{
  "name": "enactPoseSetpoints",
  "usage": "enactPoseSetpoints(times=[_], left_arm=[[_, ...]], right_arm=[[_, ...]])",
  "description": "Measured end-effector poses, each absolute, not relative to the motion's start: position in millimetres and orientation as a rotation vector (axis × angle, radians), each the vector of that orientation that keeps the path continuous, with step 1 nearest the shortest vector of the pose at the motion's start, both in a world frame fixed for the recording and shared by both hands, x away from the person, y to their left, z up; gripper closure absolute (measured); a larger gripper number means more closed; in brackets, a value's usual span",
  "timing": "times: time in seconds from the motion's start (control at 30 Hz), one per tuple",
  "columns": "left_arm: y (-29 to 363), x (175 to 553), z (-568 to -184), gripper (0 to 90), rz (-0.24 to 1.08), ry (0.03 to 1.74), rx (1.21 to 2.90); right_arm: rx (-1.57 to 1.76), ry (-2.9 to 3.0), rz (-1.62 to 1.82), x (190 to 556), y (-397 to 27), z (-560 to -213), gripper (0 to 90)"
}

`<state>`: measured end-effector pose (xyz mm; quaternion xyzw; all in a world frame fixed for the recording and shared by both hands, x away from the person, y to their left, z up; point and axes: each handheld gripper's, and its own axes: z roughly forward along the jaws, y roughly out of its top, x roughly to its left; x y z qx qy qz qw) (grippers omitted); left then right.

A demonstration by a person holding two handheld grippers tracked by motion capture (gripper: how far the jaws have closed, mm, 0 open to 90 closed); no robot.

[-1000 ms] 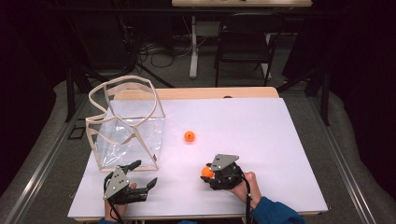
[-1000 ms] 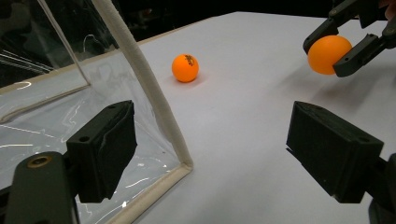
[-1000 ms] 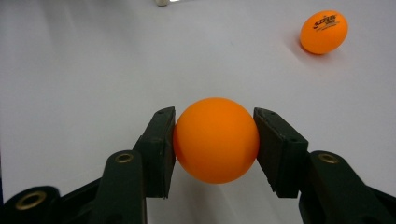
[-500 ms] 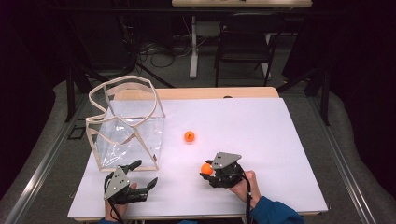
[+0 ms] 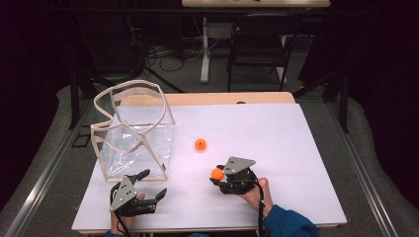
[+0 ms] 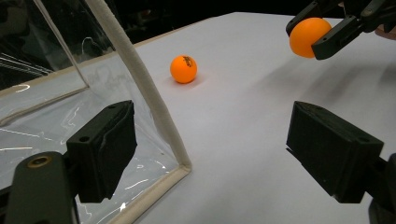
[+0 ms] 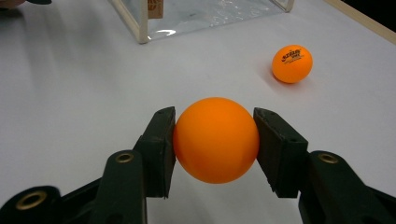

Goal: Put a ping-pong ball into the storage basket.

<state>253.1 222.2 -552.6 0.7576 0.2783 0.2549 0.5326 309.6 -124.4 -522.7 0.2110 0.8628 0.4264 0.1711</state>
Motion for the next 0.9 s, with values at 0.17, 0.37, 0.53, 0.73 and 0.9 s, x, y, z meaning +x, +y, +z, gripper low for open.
enactPoseSetpoints(times=[0.17,0.37,0.53,0.73,0.9], left_arm=[[222.3,252.5,-552.1,15.7,0.615,0.659,1.808],[222.3,252.1,-551.8,15.7,0.617,0.659,1.809],[222.5,252.2,-551.8,15.7,0.619,0.658,1.81],[221.8,251.9,-552.0,15.7,0.618,0.656,1.811],[222.0,251.6,-552.0,15.7,0.62,0.658,1.809]], right_arm=[[0.606,2.443,1.216,311.3,-124.2,-522.4,50.8],[0.606,2.433,1.227,314.9,-121.8,-520.4,50.9],[0.613,2.43,1.235,319.0,-120.0,-518.4,50.9],[0.621,2.423,1.244,324.0,-119.1,-516.8,50.8],[0.63,2.424,1.246,327.4,-118.9,-515.8,50.8]])
